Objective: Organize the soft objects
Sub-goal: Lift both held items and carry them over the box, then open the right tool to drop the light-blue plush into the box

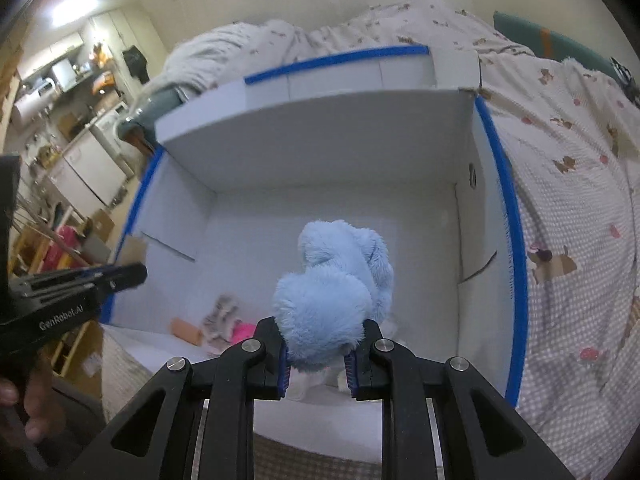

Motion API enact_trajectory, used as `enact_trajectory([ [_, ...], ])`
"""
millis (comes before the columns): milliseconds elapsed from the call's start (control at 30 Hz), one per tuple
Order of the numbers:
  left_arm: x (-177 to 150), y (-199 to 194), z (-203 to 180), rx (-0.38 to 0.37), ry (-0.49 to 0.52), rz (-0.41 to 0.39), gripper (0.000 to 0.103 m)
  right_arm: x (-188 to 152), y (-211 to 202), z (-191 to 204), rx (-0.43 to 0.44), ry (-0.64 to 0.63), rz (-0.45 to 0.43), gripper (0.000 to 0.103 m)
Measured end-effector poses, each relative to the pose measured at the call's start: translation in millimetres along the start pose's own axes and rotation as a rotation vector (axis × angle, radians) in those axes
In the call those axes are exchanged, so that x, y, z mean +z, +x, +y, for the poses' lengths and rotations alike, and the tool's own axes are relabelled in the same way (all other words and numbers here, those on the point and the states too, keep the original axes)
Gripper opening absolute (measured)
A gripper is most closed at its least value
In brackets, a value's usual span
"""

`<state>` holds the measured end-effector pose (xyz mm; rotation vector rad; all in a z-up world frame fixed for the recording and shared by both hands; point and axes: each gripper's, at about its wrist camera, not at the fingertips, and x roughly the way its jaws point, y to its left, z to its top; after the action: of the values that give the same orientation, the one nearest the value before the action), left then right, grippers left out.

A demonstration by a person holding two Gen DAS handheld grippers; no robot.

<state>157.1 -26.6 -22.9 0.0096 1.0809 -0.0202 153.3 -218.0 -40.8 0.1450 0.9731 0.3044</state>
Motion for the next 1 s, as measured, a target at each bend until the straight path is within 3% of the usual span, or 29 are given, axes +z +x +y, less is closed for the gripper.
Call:
enact_trajectory([
  [200, -2.8, 21.5, -2.3, -0.029, -0.002, 0.04, 0.011, -3.2, 16.2, -9.0, 0.014, 0.059, 0.074, 0.025],
  [367, -6.4, 34.6, -0.1, -0.035, -0.012, 0.077, 0.011, -4.3, 19.6, -6.0, 0.027, 0.069, 0.082, 0.035],
  [433, -6.4, 34.7, 0.9, -0.035, -0.015, 0.076, 0.011, -2.7, 16.8, -4.9, 0.013, 0.07, 0.056, 0.059],
  [467, -6.7, 34.0, 1.1, -0.034, -0.015, 0.072, 0.011, -1.5, 13.4, -4.0, 0.0, 0.066, 0.032, 0.062],
  [633, -6.1, 32.8, -1.0, -0.026, -0.008, 0.058, 0.011, 2.7, 6.3, -5.6, -0.019, 0.076, -0.009, 0.069],
  [900, 0.1, 35.4, -4.6, -0.039, -0.008, 0.0, 0.011, 3.5, 10.1, -11.4, -0.022, 0.108, 0.012, 0.069],
  [1000, 0.3, 42.3, -4.5, -0.033, -0.011, 0.02, 0.012, 3.6, 12.1, -10.3, -0.026, 0.103, 0.019, 0.069],
])
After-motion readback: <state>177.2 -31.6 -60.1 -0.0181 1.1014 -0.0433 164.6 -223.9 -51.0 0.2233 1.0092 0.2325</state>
